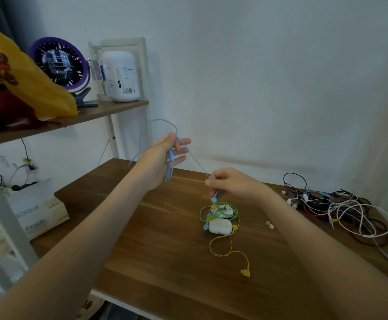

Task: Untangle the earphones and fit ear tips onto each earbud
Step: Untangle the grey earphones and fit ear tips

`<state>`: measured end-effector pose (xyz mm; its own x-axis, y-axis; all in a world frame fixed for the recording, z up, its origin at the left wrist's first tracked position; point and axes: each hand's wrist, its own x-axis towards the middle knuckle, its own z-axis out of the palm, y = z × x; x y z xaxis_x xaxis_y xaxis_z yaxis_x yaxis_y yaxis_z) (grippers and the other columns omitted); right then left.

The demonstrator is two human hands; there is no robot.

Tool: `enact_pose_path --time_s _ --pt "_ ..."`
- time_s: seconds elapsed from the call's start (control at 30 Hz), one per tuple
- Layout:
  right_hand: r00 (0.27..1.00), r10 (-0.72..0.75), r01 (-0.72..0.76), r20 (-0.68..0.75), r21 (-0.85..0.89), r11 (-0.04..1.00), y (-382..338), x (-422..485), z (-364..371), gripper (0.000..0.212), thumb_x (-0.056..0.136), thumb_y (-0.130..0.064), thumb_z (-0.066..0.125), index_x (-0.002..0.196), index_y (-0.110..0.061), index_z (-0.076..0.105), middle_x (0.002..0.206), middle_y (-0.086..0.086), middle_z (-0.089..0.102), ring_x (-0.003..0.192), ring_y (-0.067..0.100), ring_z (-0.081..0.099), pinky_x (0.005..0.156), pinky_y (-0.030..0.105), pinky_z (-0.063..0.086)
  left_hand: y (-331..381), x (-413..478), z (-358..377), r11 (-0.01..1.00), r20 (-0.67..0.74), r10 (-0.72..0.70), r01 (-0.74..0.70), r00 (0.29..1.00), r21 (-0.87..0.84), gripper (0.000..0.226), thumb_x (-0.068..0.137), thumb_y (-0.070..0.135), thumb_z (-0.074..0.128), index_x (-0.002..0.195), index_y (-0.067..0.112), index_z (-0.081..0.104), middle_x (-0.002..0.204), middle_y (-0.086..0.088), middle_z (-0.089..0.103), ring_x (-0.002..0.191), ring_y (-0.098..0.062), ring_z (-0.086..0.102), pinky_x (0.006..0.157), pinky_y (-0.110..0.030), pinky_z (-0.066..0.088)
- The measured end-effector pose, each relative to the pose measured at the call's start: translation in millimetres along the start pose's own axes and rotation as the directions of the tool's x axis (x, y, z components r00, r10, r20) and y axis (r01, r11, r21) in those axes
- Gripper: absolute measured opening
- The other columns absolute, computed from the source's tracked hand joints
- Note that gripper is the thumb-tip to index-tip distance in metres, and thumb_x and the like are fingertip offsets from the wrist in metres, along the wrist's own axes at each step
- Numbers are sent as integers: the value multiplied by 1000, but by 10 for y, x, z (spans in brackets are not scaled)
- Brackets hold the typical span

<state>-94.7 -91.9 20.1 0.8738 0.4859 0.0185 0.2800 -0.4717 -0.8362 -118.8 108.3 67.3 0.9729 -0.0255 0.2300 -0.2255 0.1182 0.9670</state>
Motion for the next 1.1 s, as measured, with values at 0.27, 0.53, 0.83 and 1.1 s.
enact_pose_path --time_s 0.27,0.53,0.83,1.1 --pt "999 45 -43 14 -125 991 84 35 62 7 92 -20 61 96 -15 62 89 -1 64 80 11 60 73 27 53 9 -19 28 987 -146 -74 51 987 -152 43 99 24 45 59 14 33 47 -1 45 38 -12 33 39 -21 31" --pt "995 -50 43 -86 -79 996 99 80 174 8 93 -21 59 92 -16 66 80 -3 64 72 10 55 63 19 43 -196 -62 -18 556 43 -47 -9 998 831 35 87 39 63 67 16 47 64 9 65 61 -7 47 55 -23 35" --pt "977 -71 105 -199 163 981 138 56 255 13 93 -13 58 80 -13 61 76 2 63 73 19 55 69 33 47 -436 -11 -3 624 140 -117 -37 983 781 30 85 28 67 74 18 41 66 4 67 54 -8 49 51 -20 38" --pt "956 -84 120 -282 112 986 124 64 258 14 97 -17 52 84 -15 59 63 0 64 49 18 52 47 28 39 -450 -11 26 669 102 -162 34 981 742 22 89 29 63 79 17 47 62 11 62 54 -9 43 46 -14 34"
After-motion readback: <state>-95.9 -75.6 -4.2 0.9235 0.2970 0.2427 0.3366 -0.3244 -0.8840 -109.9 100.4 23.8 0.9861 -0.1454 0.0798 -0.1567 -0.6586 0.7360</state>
